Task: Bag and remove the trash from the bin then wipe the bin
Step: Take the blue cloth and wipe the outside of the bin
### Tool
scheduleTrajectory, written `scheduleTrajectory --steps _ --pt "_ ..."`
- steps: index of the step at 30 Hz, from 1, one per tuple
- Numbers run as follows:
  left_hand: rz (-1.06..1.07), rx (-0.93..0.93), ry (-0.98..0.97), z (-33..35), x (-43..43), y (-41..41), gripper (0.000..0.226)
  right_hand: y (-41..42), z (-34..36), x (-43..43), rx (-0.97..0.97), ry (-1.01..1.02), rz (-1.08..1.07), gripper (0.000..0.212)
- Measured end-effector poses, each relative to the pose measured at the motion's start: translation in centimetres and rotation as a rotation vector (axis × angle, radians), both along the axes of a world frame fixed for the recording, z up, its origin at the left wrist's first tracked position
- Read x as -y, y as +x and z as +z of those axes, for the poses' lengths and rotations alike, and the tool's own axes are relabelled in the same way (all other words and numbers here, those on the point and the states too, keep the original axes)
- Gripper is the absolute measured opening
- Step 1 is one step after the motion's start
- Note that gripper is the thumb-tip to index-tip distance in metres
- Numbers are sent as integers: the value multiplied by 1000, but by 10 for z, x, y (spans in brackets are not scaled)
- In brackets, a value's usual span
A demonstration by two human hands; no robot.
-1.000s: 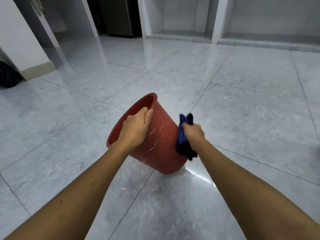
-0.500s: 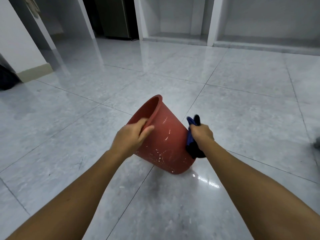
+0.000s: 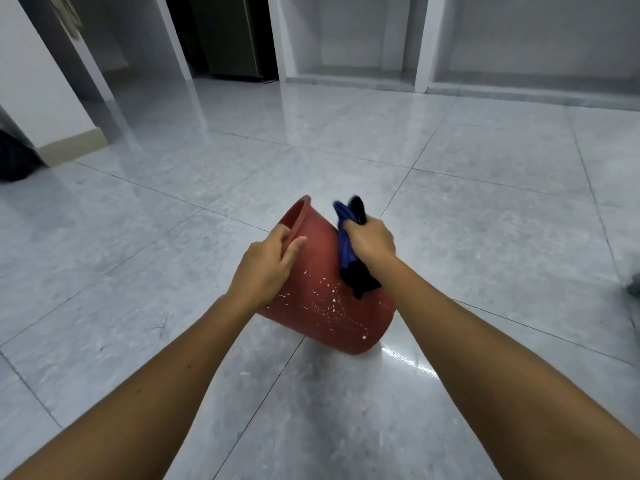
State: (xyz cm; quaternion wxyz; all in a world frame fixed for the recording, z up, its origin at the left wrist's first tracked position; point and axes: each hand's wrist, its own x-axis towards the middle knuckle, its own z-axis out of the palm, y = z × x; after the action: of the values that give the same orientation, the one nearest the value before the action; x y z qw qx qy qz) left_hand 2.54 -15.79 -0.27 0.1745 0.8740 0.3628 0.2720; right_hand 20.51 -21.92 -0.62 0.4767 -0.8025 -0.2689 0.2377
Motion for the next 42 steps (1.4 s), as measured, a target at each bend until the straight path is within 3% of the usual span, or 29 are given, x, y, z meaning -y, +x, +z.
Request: scheduleTrajectory --steps 2,4,6,9,14,17,19,21,23,25,28,32,34,37,40,42 --pt "0 54 -47 -9 3 -20 42 17 -31 24 -24 -171 -89 36" --pt "26 -72 69 -18 1 -44 41 28 -49 47 -95 -291 -164 38" --pt "67 -224 222 -16 -4 -54 39 28 -49 50 -97 -321 -167 37" --pt "52 -248 228 -2 1 -32 40 10 -25 24 78 -265 -76 36" --pt "3 -117 11 31 4 34 47 -11 31 -15 59 53 62 26" --pt "-147 26 -263 36 2 27 69 9 15 2 -24 28 -10 29" --pt "-155 -153 -79 20 7 -6 76 23 -14 24 -92 -107 -85 34" --pt "-140 -325 180 0 2 -44 62 31 -37 44 -149 -242 -147 35" --pt "-146 -353 134 -7 -5 -64 53 29 -41 49 -166 -267 -165 35" --pt "-139 -301 109 -8 -8 -59 50 21 -31 38 -110 -223 -109 35" --pt "-68 -172 234 -3 0 -28 40 -2 -1 9 -13 -102 -8 34" --pt "69 -57 222 10 9 9 38 -21 29 -17 -53 128 113 15" --pt "19 -1 115 14 8 18 36 -15 20 -15 -58 127 81 19" --pt "-101 174 -90 18 9 5 41 9 -20 10 -73 -50 -56 35" --pt "-137 -87 197 -1 6 -43 40 28 -60 43 -149 -251 -141 36" --pt "-177 -235 222 -10 1 -68 48 29 -65 47 -185 -250 -140 33"
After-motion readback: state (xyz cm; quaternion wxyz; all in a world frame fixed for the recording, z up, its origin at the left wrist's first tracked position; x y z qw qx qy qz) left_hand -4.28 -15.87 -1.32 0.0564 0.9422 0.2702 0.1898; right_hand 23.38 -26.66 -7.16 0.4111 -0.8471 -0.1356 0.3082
